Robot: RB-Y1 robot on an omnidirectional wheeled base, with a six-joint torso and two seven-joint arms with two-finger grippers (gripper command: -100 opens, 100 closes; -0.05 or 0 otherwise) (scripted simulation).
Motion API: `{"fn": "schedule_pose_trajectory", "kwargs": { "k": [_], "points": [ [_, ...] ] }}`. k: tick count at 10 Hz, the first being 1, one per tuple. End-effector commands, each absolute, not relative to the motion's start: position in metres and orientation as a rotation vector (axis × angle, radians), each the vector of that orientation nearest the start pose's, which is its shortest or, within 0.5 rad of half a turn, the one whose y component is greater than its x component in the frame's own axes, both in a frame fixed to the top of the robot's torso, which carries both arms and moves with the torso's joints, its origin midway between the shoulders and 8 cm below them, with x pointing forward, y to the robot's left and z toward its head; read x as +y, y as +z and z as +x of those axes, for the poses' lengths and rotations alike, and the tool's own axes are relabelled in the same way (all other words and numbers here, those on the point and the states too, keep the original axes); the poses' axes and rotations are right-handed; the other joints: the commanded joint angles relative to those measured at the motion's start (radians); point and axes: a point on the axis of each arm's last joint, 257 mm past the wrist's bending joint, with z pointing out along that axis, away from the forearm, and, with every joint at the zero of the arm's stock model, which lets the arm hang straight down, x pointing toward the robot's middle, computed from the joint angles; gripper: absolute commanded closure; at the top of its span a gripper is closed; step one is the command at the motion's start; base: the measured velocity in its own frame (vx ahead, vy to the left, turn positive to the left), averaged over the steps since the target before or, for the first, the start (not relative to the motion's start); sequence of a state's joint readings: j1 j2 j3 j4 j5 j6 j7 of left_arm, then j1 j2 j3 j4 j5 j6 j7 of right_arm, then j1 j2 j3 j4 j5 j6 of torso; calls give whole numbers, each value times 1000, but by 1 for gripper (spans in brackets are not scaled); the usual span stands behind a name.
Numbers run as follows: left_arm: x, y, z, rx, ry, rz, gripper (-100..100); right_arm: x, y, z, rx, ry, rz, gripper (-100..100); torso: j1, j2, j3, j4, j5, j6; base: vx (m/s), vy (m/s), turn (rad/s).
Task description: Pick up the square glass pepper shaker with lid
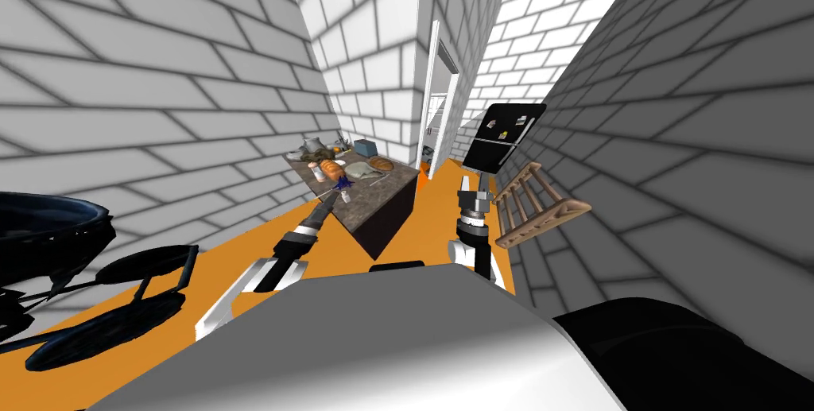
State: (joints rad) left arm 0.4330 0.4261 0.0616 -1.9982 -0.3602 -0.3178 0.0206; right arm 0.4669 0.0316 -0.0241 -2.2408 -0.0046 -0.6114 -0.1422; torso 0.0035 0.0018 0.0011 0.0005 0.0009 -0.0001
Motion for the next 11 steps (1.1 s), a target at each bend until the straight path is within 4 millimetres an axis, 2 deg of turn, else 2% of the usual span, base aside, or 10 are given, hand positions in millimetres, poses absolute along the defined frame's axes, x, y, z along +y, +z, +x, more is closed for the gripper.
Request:
{"fn": "schedule_pose_trajectory", "kwargs": {
  "k": [1,8,11],
  "points": [
    [314,-152,417,1416,-760,-375,-100,-285,38,332,473,1447,642,0,0,0,0,0,0,0,-38,47,-121],
    [376,-239,421,1692,-572,-356,-100,-285,38,332,473,1447,642,0,0,-3,-2,-1,0,0,-11,37,-185],
    [396,-258,419,1758,-528,-351,-100,-285,38,332,473,1447,642,0,-1,-4,-2,-1,0,-1,9,20,-135]
  ]
}}
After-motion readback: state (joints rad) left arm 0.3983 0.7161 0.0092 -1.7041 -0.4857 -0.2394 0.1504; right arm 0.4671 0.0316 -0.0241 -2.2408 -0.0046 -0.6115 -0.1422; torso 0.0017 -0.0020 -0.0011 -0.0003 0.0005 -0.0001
